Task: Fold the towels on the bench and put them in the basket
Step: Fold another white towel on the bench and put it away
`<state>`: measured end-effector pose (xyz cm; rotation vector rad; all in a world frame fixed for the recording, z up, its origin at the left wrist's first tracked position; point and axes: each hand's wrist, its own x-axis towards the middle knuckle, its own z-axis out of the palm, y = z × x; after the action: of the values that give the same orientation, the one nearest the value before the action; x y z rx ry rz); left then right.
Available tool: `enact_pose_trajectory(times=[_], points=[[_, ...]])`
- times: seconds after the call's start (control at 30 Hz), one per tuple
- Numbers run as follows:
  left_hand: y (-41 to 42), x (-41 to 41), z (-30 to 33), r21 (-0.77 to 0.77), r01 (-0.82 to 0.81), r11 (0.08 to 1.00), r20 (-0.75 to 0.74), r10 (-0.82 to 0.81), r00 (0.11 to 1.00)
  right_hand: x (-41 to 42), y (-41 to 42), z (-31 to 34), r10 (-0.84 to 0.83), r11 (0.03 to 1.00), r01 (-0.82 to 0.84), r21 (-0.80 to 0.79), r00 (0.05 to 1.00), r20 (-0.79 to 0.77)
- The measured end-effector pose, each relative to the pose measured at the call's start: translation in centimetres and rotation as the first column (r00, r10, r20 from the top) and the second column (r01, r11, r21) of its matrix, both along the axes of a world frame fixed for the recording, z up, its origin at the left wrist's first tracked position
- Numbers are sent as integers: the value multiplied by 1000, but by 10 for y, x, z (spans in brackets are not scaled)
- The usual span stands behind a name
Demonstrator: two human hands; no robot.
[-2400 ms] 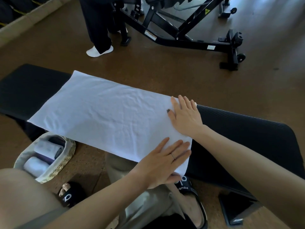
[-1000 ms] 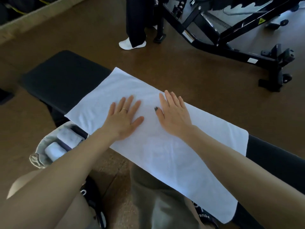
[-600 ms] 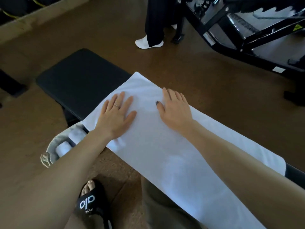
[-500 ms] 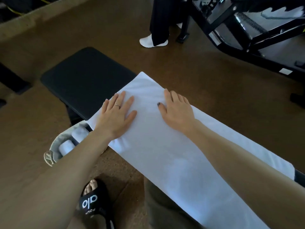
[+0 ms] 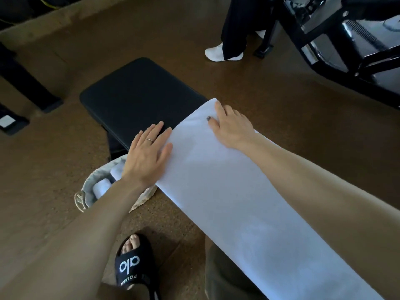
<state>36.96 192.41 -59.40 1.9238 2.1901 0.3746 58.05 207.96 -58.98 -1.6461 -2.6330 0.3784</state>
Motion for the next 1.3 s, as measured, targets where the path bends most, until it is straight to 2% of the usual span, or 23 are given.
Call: enact_pose_trajectory(times=[0.07, 0.17, 0.23, 0.4, 0.43, 0.53, 0.57, 0.7, 0.77, 0.83, 0.9, 0.97, 1.07, 1.17, 1.3], points=[[-1, -3, -3, 7, -11, 1000, -14, 11, 1000, -6, 9, 4, -30, 999, 31, -38, 999, 21], [2, -1, -3, -7, -27, 1000, -28, 27, 999, -22, 18, 6, 17, 1000, -17, 11, 999, 31], [2, -1, -3, -19, -23, 1000, -39, 22, 999, -32, 20, 4, 41, 998, -40, -38, 999, 21], [3, -2, -3, -49, -23, 999, -77, 19, 997, -42, 39, 11, -36, 981, 40, -188, 999, 26], [4, -1, -2, -51, -27, 998, -82, 23, 996, -44, 41, 13, -45, 985, 50, -165, 998, 32], [4, -1, -2, -63, -77, 995, -95, 71, 993, -48, 34, 10, -30, 998, 30, 52, 1000, 0], [4, -2, -3, -71, -102, 992, -91, 95, 991, -49, 31, 6, -14, 998, 15, 67, 1000, -16], [5, -5, -5, -65, -126, 990, -76, 121, 990, -51, 38, 5, -5, 989, 10, -149, 999, 33], [5, -5, -5, -77, -120, 990, -68, 114, 991, -51, 46, 13, -65, 966, 61, -251, 998, -11], [5, -5, -3, -112, -124, 986, -79, 115, 990, -48, 45, 18, -116, 982, 105, -159, 991, -61], [6, -1, 3, -158, -141, 977, -121, 122, 985, -41, 26, 21, -123, 989, 129, 66, 989, -88], [8, 9, 15, -137, -146, 980, -163, 124, 979, -33, -1, 16, -88, 971, 105, 216, 992, -86], [7, 35, 32, -32, 28, 999, -164, -33, 986, -24, -31, 14, -85, 984, 83, 157, 996, 11], [1, 55, 21, -121, 234, 965, -180, -253, 950, -13, -56, 8, -108, 991, 106, 80, 994, 28], [1, 55, -4, -185, 224, 957, -184, -257, 949, -7, -61, -3, -3, 997, -1, 74, 999, 46]])
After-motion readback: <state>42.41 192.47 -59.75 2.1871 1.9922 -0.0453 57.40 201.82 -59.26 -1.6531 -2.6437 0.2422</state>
